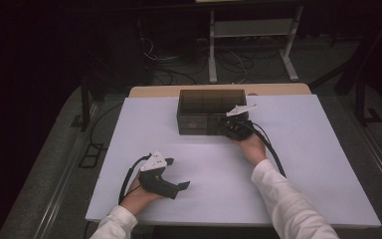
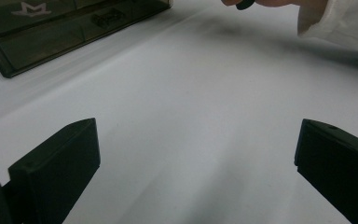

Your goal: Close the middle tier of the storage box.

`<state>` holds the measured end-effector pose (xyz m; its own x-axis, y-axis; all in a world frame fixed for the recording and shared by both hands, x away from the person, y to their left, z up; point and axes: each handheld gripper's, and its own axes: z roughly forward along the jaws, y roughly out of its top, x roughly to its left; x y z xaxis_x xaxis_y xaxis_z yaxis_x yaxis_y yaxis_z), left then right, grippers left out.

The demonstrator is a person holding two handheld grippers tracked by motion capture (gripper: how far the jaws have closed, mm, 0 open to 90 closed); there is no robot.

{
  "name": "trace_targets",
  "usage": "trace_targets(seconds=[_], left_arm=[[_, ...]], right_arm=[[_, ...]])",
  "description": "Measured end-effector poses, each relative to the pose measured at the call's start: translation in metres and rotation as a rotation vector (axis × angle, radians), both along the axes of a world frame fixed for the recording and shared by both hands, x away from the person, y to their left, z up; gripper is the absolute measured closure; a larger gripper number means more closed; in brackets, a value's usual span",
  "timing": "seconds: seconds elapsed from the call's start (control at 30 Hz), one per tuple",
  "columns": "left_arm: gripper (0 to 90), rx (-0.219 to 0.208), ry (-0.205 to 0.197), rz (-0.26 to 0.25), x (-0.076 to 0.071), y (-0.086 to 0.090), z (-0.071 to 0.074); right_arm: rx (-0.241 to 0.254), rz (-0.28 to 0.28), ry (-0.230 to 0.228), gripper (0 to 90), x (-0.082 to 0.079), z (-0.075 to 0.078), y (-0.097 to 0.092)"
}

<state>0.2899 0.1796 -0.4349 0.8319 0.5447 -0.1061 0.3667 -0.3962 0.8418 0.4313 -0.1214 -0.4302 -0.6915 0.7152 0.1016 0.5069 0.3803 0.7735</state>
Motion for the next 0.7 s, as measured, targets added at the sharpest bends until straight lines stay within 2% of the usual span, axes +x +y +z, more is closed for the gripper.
trace_targets(seconds=[0.17, 0.37, 0.7], left_arm=[[0.0, 0.006, -0.002, 0.003, 0.002, 0.000, 0.000], [0.0, 0.013, -0.007, 0.011, 0.006, 0.004, -0.001], [0.0, 0.019, -0.007, 0.017, 0.007, 0.013, -0.002]], right_arm=[[0.001, 0.003, 0.005, 88.9, -0.002, 0.000, 0.000], [-0.004, 0.017, 0.003, 83.9, -0.006, 0.005, -0.004], [0.000, 0.053, 0.007, 63.0, -0.022, 0.005, -0.013]])
